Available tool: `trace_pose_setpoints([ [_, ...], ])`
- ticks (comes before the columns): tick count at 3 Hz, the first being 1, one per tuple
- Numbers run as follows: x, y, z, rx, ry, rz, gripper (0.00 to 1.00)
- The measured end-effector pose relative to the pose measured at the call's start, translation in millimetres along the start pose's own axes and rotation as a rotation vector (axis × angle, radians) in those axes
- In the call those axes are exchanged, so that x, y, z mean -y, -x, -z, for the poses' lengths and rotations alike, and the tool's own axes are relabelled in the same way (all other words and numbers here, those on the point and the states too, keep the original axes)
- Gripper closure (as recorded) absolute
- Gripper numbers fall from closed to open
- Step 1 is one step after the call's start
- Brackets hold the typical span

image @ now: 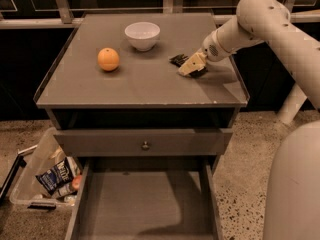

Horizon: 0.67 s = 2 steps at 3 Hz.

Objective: Place rxbar chocolate into middle drawer

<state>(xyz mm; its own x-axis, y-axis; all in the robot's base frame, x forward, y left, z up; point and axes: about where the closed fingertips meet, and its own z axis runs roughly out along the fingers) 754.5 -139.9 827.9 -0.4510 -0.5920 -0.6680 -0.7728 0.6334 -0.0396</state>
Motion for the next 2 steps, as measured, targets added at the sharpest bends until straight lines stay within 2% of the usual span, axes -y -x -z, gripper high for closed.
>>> trace_pose_setpoints([
  [1,0.0,0.0,0.0,0.0,0.0,0.0,0.89],
  [2,0.0,0.0,-0.1,0.0,0.0,0.0,1.0],
])
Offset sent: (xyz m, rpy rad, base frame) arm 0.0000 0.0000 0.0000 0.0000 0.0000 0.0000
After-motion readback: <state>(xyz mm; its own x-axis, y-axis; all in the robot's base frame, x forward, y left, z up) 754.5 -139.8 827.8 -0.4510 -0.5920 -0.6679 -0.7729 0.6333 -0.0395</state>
